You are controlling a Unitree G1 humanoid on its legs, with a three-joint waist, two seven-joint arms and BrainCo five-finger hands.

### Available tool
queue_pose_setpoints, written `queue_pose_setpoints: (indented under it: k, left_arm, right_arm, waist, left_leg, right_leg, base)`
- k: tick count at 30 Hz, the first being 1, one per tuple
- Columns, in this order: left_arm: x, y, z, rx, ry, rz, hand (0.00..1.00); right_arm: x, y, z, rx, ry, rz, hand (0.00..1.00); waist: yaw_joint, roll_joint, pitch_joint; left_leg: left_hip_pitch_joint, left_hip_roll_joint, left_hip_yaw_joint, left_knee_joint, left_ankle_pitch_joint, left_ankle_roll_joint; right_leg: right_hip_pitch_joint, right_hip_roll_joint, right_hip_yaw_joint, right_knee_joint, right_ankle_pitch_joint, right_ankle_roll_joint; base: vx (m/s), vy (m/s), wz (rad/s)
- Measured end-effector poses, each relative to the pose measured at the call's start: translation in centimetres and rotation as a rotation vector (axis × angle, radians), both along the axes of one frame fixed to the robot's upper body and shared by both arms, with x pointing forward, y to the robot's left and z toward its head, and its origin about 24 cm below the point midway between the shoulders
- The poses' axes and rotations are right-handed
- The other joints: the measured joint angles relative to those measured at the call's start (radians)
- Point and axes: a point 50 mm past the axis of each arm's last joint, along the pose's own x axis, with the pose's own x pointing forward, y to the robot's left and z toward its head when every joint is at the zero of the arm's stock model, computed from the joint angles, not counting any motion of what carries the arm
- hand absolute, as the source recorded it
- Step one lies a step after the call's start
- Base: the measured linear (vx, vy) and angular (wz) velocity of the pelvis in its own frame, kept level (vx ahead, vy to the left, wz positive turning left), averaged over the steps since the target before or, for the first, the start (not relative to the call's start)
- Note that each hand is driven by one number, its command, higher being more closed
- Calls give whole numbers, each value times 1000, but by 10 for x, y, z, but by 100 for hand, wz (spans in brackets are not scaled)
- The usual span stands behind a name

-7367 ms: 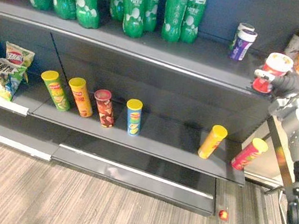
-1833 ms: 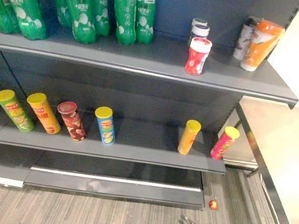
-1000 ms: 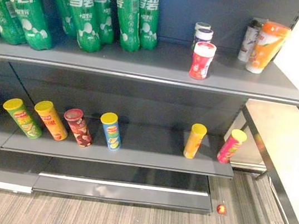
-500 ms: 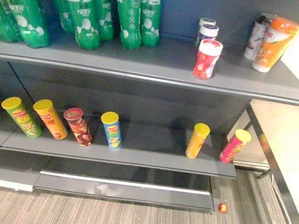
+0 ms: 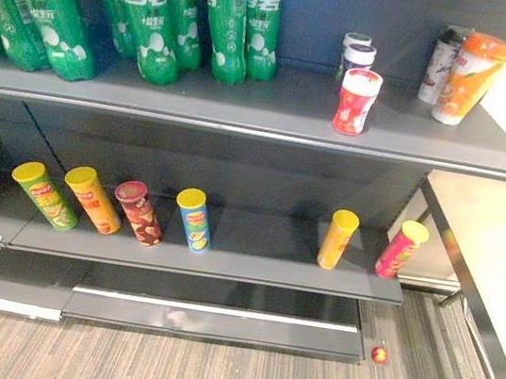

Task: Put the gum and the chips on the shelf.

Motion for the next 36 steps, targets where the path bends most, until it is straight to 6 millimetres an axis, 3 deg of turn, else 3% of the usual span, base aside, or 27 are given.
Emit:
queue_pose_setpoints:
  k: [9, 11, 15, 17, 18, 19, 20, 21, 24, 27, 28, 31, 34, 36]
  left_arm:
    - [4, 0, 1, -26, -28, -49, 0]
    - [6, 3, 1, -35, -46, -45, 0]
    - [9, -2, 1, -57, -58, -40, 0]
    - [6, -2, 0, -64, -45, -25, 0]
    - [7, -7, 0, -71, -51, -10, 0]
    - [8, -9, 0, -71, -54, -7, 0]
    - [15, -8, 1, -62, -75, -4, 0]
    - [27, -4, 3, -41, -104, -9, 0]
    - [38, -3, 4, -39, -131, 9, 0]
    - [36, -1, 4, -38, -126, 45, 0]
    - [36, 0, 4, -32, -128, 57, 0]
    - [35, -6, 3, -39, -126, 75, 0]
    - [35, -5, 3, -34, -126, 75, 0]
    - [35, -4, 3, -31, -123, 64, 0]
  right_arm:
    - [1, -2, 0, -7, 9, -24, 0]
    - [0, -5, 0, -5, 4, -88, 0]
    - [-6, -8, 0, -15, 7, -227, 0]
    - [-8, -5, 0, -15, -4, -279, 0]
    - [-5, -7, 1, -18, -15, -276, 0]
    - [-1, -9, 2, -20, -30, -267, 0]
    - [3, -10, 3, -19, -44, -258, 0]
    - [0, -7, 2, -6, -37, -270, 0]
    - [-2, -8, 2, -8, -36, -282, 0]
    - [4, -8, 2, -12, -57, -278, 0]
    - [7, -6, 2, -6, -66, -269, 0]
    - [16, -13, 5, -24, -90, -191, 0]
    - [16, -12, 5, -25, -88, -172, 0]
    - [14, -9, 4, -17, -84, -173, 0]
  waist:
    - [0, 1, 20]
    - [-2, -11, 43]
    - [3, -8, 67]
    - [3, 0, 87]
    - [6, 19, 91]
    - [9, 44, 98]
    - [8, 35, 116]
    - [1, 28, 126]
    - [10, 22, 123]
    - [13, 10, 117]
    - [23, -4, 111]
    - [22, 27, 107]
    - [23, 27, 106]
    - [22, 13, 101]
  left_leg:
    - [20, -8, 13, 0, -10, 1]
    - [34, -30, 19, 1, -18, 12]
    - [38, -61, 49, 7, -27, 43]
    - [66, -51, 110, 8, -37, 63]
    - [56, -17, 165, 35, -56, 77]
    - [44, 4, 194, 58, -70, 87]
    - [38, 30, 231, 87, -82, 94]
    - [22, 54, 266, 108, -88, 97]
    - [13, 84, 376, 107, -89, 97]
    - [14, 82, 498, 113, -87, 94]
    - [18, 72, 558, 118, -79, 82]
    - [33, 85, 657, 96, -49, 54]
    - [46, 82, 683, 88, -36, 37]
    - [49, 71, 687, 75, -26, 31]
  right_leg:
    - [-4, -9, 5, 44, -20, 4]
    - [-45, -46, 16, 150, -70, 23]
    - [-75, -81, 41, 201, -55, 51]
    - [-89, -70, 39, 212, 14, 34]
    - [-106, -42, 40, 174, 91, 14]
    - [-112, -34, 22, 192, 91, -12]
    - [-137, -49, -33, 318, 55, -56]
    - [-158, -96, -94, 517, 1, -90]
    - [-119, -155, -139, 626, -6, -97]
    - [-61, -207, -191, 576, 17, -91]
    - [-34, -216, -239, 491, 113, -111]
    - [2, -149, -331, 272, 85, -93]
    - [1, -119, -330, 174, 78, -83]
    - [6, -111, -328, 136, 63, -61]
  base:
    - [0, 6, -2]
    - [-15, 76, 0]
    - [41, 113, -17]
    - [-31, 157, -83]
    - [-82, 122, -103]
    - [-71, 78, -108]
    - [-74, 67, -97]
    - [-78, 59, -88]
    - [-96, -3, -117]
    - [-64, -123, -145]
    - [-93, -208, -180]
    - [-117, -229, -152]
    - [-91, -194, -92]
    - [-101, -158, -42]
